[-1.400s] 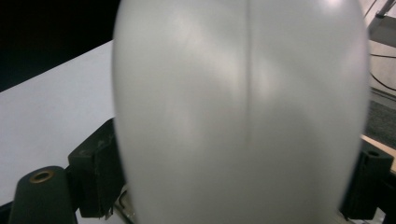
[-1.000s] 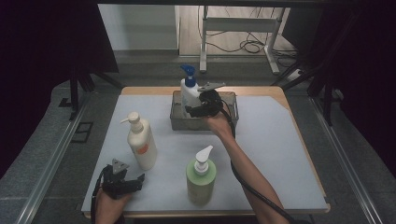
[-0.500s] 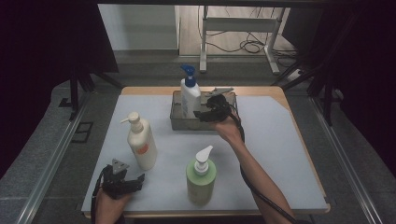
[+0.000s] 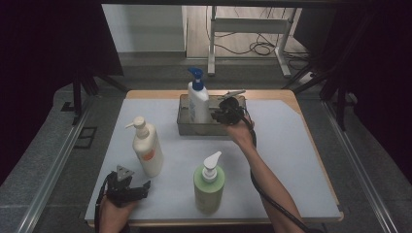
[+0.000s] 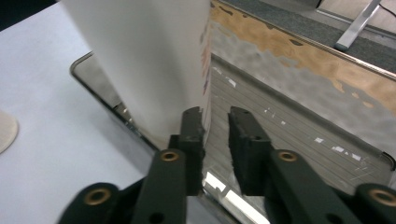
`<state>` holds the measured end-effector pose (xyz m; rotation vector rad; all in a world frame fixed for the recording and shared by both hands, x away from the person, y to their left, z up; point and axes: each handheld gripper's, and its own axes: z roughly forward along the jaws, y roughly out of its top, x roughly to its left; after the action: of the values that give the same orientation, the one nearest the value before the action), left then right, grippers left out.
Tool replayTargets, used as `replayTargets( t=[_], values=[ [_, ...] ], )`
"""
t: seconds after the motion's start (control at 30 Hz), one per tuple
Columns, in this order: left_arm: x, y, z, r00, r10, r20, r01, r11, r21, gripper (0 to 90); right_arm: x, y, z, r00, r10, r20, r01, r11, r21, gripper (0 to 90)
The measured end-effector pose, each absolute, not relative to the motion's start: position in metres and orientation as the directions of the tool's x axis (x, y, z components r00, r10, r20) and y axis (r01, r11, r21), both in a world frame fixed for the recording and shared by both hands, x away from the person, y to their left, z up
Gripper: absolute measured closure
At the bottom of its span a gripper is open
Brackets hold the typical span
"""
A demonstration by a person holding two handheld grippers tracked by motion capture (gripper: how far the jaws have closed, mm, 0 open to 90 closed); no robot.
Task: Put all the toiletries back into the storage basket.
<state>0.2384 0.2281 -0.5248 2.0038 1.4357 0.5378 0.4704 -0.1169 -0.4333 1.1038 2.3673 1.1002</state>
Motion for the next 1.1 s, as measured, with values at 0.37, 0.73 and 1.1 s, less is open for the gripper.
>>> replayTargets(
  t=[0.37, 0.73, 1.1],
  values=[
    [0.238, 0.228, -0.525, 0.330, 0.944, -0.023, 0.697, -0.227, 0.681, 11.6, 0.484, -0.109, -0.446, -0.623, 0.779, 0.074, 0.566, 0.384, 0.729, 89.9],
    [0.238, 0.228, -0.525, 0.329, 0.944, -0.024, 0.696, -0.225, 0.682, 11.6, 0.490, -0.097, -0.453, -0.616, 0.784, 0.082, 0.593, 0.392, 0.703, 89.9],
    [0.238, 0.228, -0.525, 0.329, 0.944, -0.024, 0.696, -0.226, 0.681, 11.6, 0.493, -0.096, -0.459, -0.614, 0.784, 0.092, 0.609, 0.395, 0.688, 89.8]
  ],
)
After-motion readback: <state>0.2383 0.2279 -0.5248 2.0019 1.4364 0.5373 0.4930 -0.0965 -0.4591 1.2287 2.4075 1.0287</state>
